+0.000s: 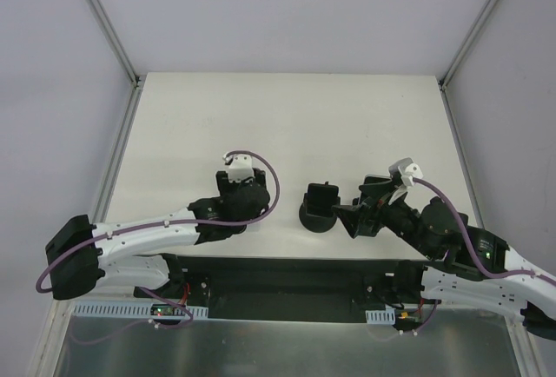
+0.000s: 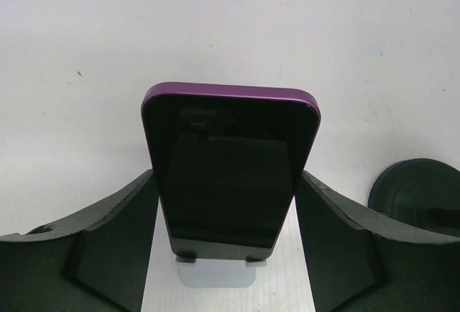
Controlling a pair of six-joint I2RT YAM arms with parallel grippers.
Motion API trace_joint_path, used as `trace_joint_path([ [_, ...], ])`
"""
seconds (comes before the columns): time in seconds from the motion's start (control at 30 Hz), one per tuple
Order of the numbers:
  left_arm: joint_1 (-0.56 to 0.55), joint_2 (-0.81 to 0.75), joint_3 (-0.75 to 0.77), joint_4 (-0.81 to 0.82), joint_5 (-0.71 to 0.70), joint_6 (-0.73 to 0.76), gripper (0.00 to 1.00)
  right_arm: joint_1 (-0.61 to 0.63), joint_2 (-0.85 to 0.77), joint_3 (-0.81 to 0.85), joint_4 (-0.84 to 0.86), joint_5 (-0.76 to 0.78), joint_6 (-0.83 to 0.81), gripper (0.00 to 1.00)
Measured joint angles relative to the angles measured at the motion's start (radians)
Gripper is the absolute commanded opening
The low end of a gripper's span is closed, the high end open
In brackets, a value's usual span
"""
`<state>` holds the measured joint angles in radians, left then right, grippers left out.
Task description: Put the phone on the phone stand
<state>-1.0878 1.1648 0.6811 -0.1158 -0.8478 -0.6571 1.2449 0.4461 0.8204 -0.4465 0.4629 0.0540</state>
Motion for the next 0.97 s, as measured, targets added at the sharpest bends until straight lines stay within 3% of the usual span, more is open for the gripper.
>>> trace_joint_path([
  [0.13, 0.001, -0.037, -0.012, -0.014, 0.058, 0.006, 0.84, 0.0, 0.0, 0.0, 0.0, 0.0, 0.009, 1.0],
  [0.17, 0.002, -0.044, -0.015, -0.017, 0.084, 0.005, 0.97, 0.0, 0.0, 0.0, 0.0, 0.001, 0.01, 1.0],
  [0.2, 0.0, -0.052, -0.02, -0.022, 0.111, 0.005, 0.99, 0.0, 0.0, 0.0, -0.001, 0.003, 0.011, 1.0],
  [0.43, 0.0, -0.158, -0.027, -0.087, 0.282, 0.009, 0.99, 0.0, 0.006, 0.018, -0.057, 0.073, 0.022, 1.0],
  [0.63, 0.0, -0.332, 0.022, -0.179, 0.369, 0.022, 0.99, 0.0, 0.05, 0.169, -0.24, 0.269, 0.045, 1.0],
  [0.8, 0.001, -0.442, 0.148, -0.26, 0.376, 0.08, 0.99, 0.0, 0.061, 0.304, -0.408, 0.432, 0.058, 0.97],
  [0.97, 0.001, -0.443, 0.352, -0.295, 0.376, 0.204, 0.99, 0.0, -0.03, 0.372, -0.487, 0.488, 0.032, 0.97],
])
